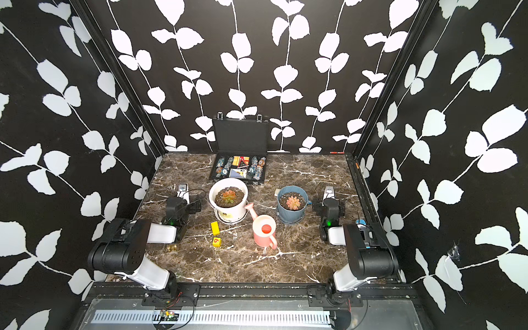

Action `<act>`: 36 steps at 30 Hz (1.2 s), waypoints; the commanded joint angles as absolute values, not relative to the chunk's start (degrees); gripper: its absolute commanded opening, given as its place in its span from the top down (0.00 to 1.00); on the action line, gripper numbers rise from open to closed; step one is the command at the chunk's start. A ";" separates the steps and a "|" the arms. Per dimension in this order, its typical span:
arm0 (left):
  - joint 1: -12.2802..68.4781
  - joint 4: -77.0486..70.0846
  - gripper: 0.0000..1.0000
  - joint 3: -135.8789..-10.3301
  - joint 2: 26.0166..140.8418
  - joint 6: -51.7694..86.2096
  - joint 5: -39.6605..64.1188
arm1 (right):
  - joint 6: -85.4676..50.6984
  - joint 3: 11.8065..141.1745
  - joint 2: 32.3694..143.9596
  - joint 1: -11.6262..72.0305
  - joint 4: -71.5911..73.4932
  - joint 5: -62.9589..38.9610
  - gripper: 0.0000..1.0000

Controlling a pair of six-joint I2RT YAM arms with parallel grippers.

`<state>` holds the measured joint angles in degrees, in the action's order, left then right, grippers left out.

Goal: Water the succulent around the soil edge
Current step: Adjust the watering can at the center of the board.

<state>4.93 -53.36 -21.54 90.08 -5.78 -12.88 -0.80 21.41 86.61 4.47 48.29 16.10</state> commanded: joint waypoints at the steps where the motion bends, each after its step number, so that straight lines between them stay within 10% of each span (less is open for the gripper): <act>1: 4.57 -55.25 0.01 -20.26 86.51 -4.77 -14.45 | -0.04 21.07 80.25 5.59 45.99 18.31 0.01; 15: 6.60 -38.71 0.01 -26.24 60.95 11.05 -20.29 | -20.09 22.42 56.39 5.95 23.13 24.87 0.01; 23: 6.44 -39.50 0.01 -35.63 69.52 17.67 16.77 | -37.54 18.56 46.35 5.54 11.84 31.96 0.00; 36: 7.94 -30.78 0.01 -39.44 66.99 24.49 17.49 | -36.51 24.25 50.50 6.08 4.09 26.57 0.01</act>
<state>5.93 -33.85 -38.35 71.81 24.58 19.05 -37.32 23.05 50.04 5.63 4.62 28.84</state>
